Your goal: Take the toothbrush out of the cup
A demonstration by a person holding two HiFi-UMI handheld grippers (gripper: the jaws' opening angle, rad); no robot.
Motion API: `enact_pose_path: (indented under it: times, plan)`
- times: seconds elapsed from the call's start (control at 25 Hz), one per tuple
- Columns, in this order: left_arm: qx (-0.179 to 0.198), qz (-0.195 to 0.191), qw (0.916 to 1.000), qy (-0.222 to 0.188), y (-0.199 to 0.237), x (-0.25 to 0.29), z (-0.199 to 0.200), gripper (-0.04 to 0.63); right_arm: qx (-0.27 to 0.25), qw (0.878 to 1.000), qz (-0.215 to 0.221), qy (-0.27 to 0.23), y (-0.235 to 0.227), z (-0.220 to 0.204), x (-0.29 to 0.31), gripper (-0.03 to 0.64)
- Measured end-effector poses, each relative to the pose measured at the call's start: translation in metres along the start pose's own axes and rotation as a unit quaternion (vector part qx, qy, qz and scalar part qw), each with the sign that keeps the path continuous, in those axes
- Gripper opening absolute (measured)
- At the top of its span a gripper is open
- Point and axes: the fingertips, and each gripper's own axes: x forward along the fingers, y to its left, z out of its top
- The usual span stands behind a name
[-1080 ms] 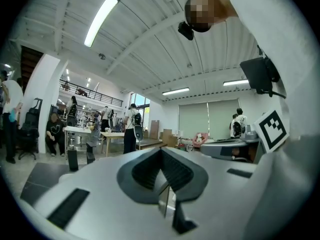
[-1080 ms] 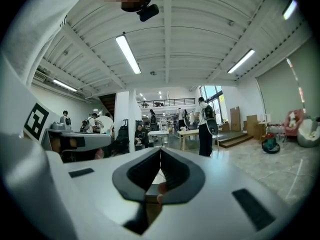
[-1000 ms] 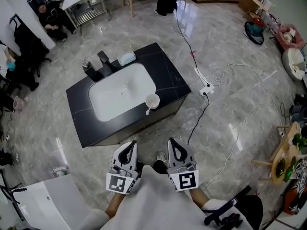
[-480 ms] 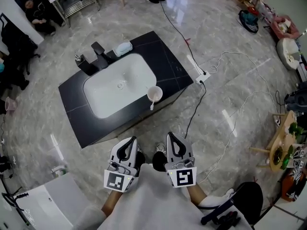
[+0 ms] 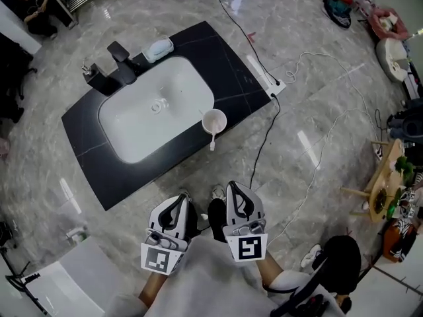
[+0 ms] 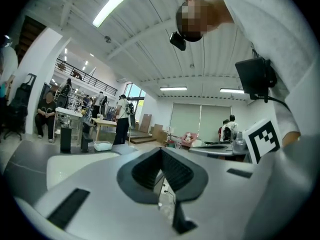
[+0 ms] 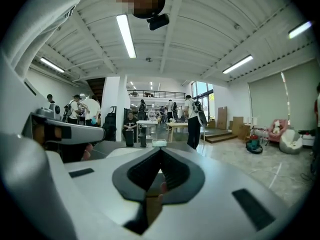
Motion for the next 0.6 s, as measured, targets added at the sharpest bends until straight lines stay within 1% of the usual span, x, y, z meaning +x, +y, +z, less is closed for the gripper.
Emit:
enact_pose_path:
  times: [0.12,0.16,0.32,0.6]
  plan:
    - [-0.042,0.011,0.9982,0.043,0.004,0.000,-0.024,-0.005,0.002,1.000,-0.006,0.014,-0.002,-0.019,0.006,0.006]
    - [-0.046,0.013,0.9976,0.051,0.005,0.000,-0.030,-0.005,0.005,1.000,-0.008,0.017,-0.002,-0.024,0.008,0.006]
    - [-0.033,0.016,0.9975,0.061,0.011,0.000,-0.041,-0.005,0.010,1.000,-0.007,0.011,-0.002,-0.033,0.014,0.006]
    - [-0.011,0.019,0.9983,0.054,0.027,0.014,-0.051,-0.005,0.016,1.000,0.004,0.005,-0.003,-0.045,0.030,0.008]
